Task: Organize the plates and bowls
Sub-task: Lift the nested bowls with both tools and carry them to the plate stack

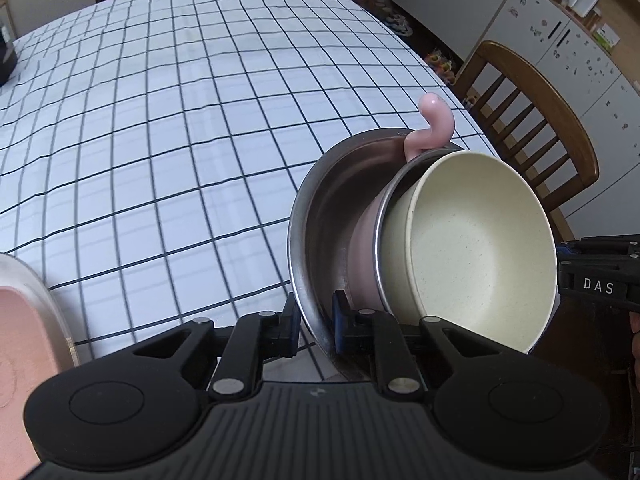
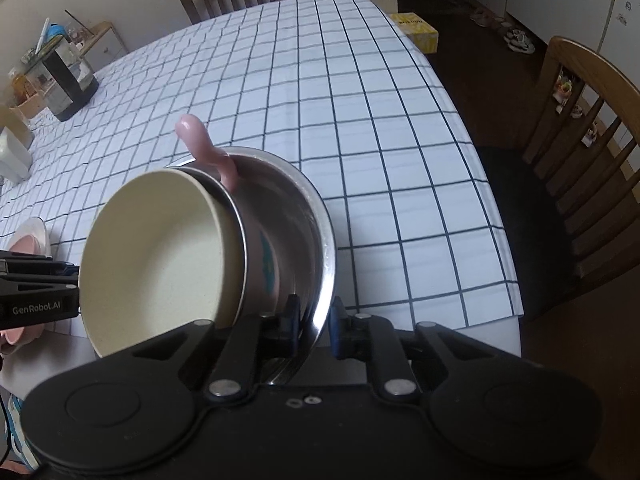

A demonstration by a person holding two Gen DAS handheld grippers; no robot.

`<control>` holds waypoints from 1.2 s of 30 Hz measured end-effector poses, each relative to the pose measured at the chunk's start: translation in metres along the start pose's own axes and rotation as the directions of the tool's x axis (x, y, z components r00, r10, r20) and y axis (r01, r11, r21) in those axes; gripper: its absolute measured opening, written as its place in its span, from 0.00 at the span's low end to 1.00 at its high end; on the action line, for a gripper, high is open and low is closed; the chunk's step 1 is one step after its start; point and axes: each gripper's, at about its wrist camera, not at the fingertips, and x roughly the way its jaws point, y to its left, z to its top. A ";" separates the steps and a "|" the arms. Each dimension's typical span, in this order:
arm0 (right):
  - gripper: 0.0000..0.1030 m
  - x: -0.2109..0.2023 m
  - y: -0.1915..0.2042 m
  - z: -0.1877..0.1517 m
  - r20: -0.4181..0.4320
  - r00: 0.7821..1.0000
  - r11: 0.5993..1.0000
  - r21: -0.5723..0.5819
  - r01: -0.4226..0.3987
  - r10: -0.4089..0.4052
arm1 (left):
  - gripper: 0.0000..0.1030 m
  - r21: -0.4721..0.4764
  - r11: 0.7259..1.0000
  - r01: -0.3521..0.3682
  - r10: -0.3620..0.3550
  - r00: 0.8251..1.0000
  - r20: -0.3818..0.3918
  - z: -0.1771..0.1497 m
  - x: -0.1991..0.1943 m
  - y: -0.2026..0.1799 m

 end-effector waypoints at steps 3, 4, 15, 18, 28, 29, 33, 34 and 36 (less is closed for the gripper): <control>0.14 -0.008 0.009 0.004 0.004 1.000 1.000 0.000 -0.003 0.003 | 0.14 -0.019 1.000 -0.005 0.005 1.000 0.006 -0.001 -0.015 0.008; 0.14 -0.011 0.013 0.005 0.007 1.000 1.000 -0.005 -0.005 0.005 | 0.14 -0.026 1.000 -0.005 0.005 1.000 0.011 -0.001 -0.021 0.011; 0.12 -0.034 0.079 0.029 0.036 0.997 0.994 -0.080 -0.069 0.072 | 0.14 -0.145 0.988 -0.045 0.054 0.996 0.064 -0.024 -0.093 0.071; 0.12 -0.035 0.103 0.036 0.043 0.993 0.987 -0.124 -0.100 0.106 | 0.15 -0.190 0.979 -0.067 0.083 0.994 0.075 -0.033 -0.111 0.093; 0.12 -0.018 0.190 0.047 0.009 0.978 0.945 -0.259 -0.200 0.209 | 0.15 -0.317 0.935 -0.159 0.197 0.976 0.091 -0.070 -0.159 0.160; 0.12 -0.015 0.200 0.047 0.003 0.976 0.939 -0.272 -0.209 0.218 | 0.15 -0.333 0.928 -0.166 0.207 0.974 0.090 -0.073 -0.162 0.166; 0.12 -0.006 0.237 0.045 -0.023 0.970 0.918 -0.317 -0.237 0.243 | 0.15 -0.386 0.903 -0.190 0.239 0.968 0.082 -0.089 -0.173 0.193; 0.12 -0.003 0.245 0.045 -0.029 0.968 0.914 -0.326 -0.243 0.247 | 0.15 -0.399 0.897 -0.193 0.243 0.967 0.079 -0.093 -0.174 0.199; 0.12 0.005 0.258 0.044 -0.043 0.966 0.906 -0.338 -0.255 0.256 | 0.15 -0.416 0.887 -0.202 0.253 0.965 0.071 -0.101 -0.177 0.209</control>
